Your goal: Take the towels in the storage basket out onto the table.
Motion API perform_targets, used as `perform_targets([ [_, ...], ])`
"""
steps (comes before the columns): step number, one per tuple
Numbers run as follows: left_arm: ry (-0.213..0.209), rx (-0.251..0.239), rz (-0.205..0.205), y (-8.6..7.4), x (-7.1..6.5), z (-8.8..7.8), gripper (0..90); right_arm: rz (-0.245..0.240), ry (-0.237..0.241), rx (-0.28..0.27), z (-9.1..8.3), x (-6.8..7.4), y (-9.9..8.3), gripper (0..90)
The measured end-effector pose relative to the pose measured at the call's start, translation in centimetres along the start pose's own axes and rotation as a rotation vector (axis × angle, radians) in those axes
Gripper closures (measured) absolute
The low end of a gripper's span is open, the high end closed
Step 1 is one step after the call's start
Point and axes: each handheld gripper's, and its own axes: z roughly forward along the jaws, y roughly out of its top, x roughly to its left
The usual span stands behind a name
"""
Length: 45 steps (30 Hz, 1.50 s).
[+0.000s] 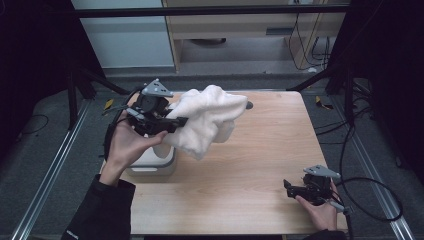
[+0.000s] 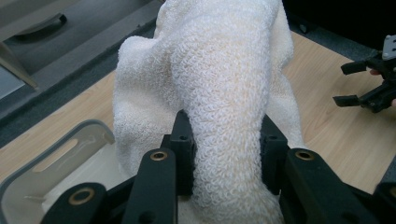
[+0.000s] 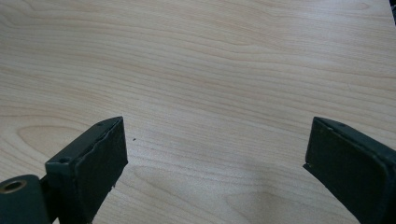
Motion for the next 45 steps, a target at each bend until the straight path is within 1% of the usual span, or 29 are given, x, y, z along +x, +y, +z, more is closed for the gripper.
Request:
perform_targets([
  [4,-0.009,0.013,0.023,0.4,-0.7,0.7,66.2,-0.013,-0.001,0.0,0.0,0.0,0.0,5.5],
  [7,-0.019,0.02,0.028,0.6,-1.1,1.3,66.2,-0.02,0.001,0.003,0.0,0.0,0.0,5.6],
  [10,-0.027,0.016,0.036,0.8,-1.5,1.9,66.2,-0.021,0.001,0.001,0.0,0.0,0.0,5.6],
  [12,-0.034,0.012,0.039,0.8,-1.7,2.2,66.2,-0.024,-0.001,0.0,-0.1,-0.1,0.0,5.7],
  [19,-0.054,0.031,0.052,0.9,-2.5,3.8,66.1,-0.038,-0.004,-0.002,-0.1,0.0,-0.1,6.4],
  [22,-0.066,0.039,0.052,0.9,-2.7,4.6,66.1,-0.041,-0.007,-0.005,-0.1,0.0,-0.1,7.1],
  [24,-0.068,0.037,0.051,0.8,-2.9,5.1,66.1,-0.05,-0.014,-0.011,-0.1,0.0,-0.1,8.1],
  [25,-0.07,0.036,0.05,0.8,-3.0,5.3,66.1,-0.046,-0.014,-0.015,-0.2,0.0,-0.1,8.4],
  [30,-0.085,0.048,0.06,0.7,-3.5,6.5,66.1,-0.058,-0.012,-0.006,-0.1,0.0,-0.1,9.1],
  [34,-0.095,0.063,0.066,0.6,-3.9,7.4,66.1,-0.045,-0.013,-0.011,-0.2,0.0,-0.1,10.4],
  [37,-0.098,0.069,0.07,0.6,-4.2,8.0,66.1,-0.052,-0.006,-0.024,-0.3,-0.1,-0.1,11.9],
  [38,-0.103,0.073,0.074,0.5,-4.3,8.2,66.1,-0.045,-0.006,-0.023,-0.3,-0.1,-0.1,12.3],
  [45,-0.12,0.089,0.08,0.4,-4.9,9.4,66.0,-0.04,-0.008,-0.03,-0.4,-0.1,0.0,13.7],
])
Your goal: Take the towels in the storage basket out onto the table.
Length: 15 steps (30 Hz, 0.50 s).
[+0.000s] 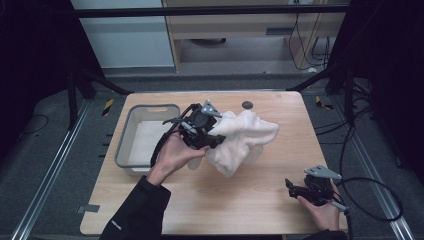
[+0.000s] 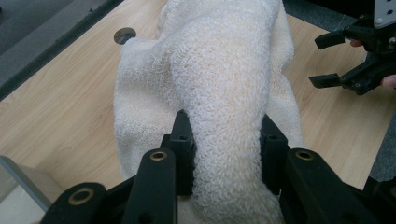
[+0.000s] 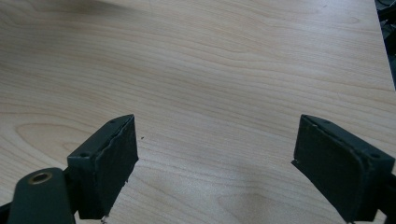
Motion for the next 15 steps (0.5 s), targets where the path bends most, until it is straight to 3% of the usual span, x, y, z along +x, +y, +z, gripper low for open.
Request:
perform_targets([
  [15,-0.016,0.062,0.009,-0.7,-0.2,3.2,66.0,-0.002,-0.002,-0.004,-0.1,-0.1,0.0,16.0],
])
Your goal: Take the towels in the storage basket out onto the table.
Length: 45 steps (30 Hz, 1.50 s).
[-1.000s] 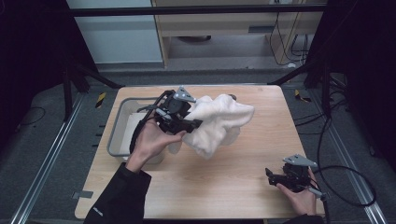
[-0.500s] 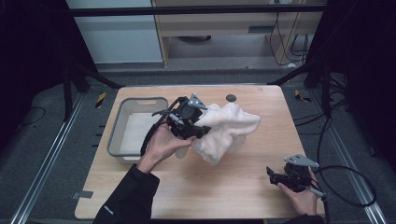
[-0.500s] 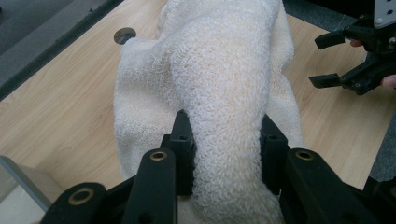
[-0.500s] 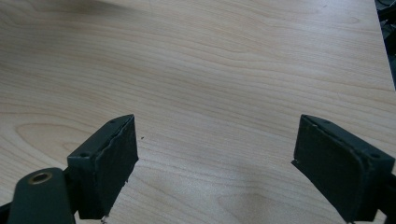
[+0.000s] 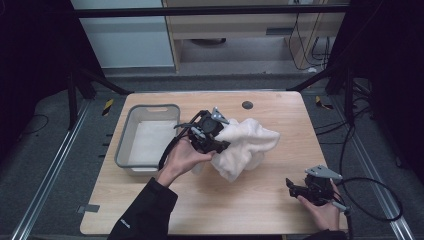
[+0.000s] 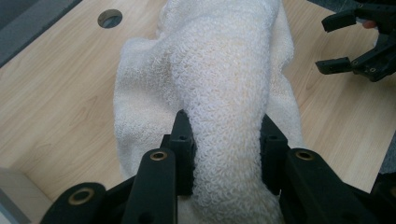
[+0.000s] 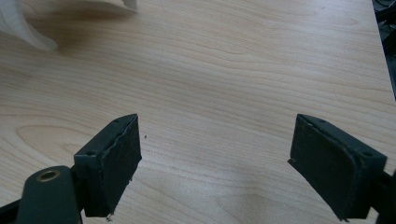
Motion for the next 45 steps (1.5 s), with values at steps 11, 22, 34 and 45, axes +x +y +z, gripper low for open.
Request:
perform_targets([
  [11,-0.024,0.042,-0.002,-1.0,-0.2,2.2,65.8,-0.001,0.0,-0.002,0.0,0.0,0.0,17.3],
  [22,-0.035,0.078,-0.012,-2.2,-0.2,4.5,64.7,0.0,-0.002,0.009,0.1,0.1,0.0,17.3],
  [34,-0.041,0.108,-0.018,-3.3,-0.3,6.4,62.5,0.0,-0.003,0.013,0.1,0.0,0.0,16.3],
  [45,-0.05,0.128,-0.028,-4.7,-0.4,7.9,58.7,0.001,-0.005,0.021,0.2,0.1,-0.1,15.7],
])
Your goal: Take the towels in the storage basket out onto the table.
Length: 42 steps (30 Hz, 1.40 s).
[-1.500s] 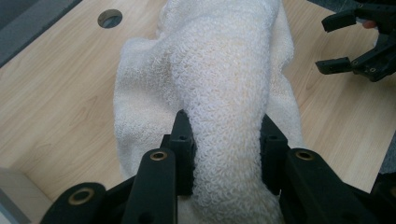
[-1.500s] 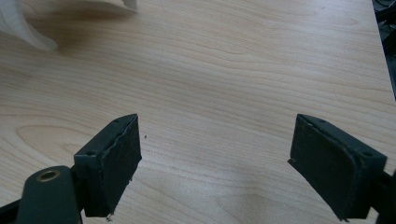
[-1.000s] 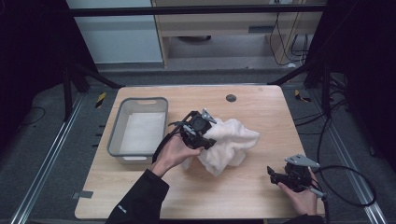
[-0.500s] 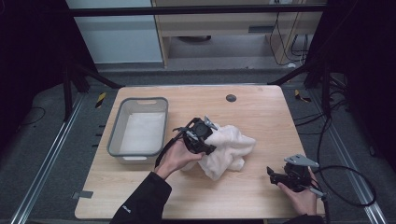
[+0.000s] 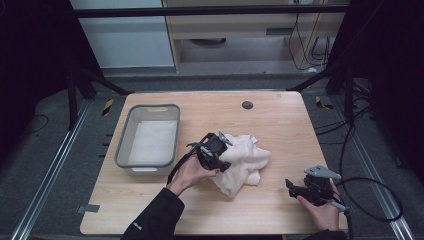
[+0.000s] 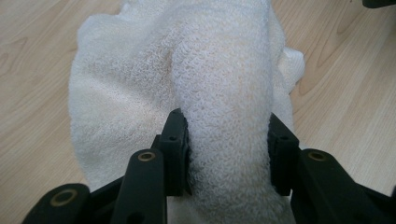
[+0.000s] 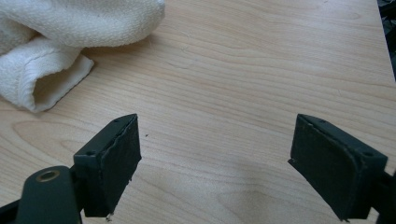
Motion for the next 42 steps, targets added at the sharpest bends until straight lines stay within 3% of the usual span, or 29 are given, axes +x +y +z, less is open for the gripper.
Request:
perform_targets([
  [10,-0.002,0.004,-0.007,-0.7,-0.2,0.9,51.1,-0.001,0.002,0.006,0.0,0.1,0.0,15.2],
  [17,-0.017,-0.008,-0.015,-1.4,0.0,1.2,39.6,-0.002,0.001,0.008,0.1,0.0,0.0,14.8],
  [27,-0.008,-0.078,-0.018,-2.2,-0.2,-0.3,25.3,-0.006,0.001,0.008,0.1,0.1,0.0,13.6],
  [42,0.045,-0.252,-0.075,-5.2,0.2,-4.3,23.9,-0.012,-0.003,0.006,0.1,0.1,-0.1,11.5],
])
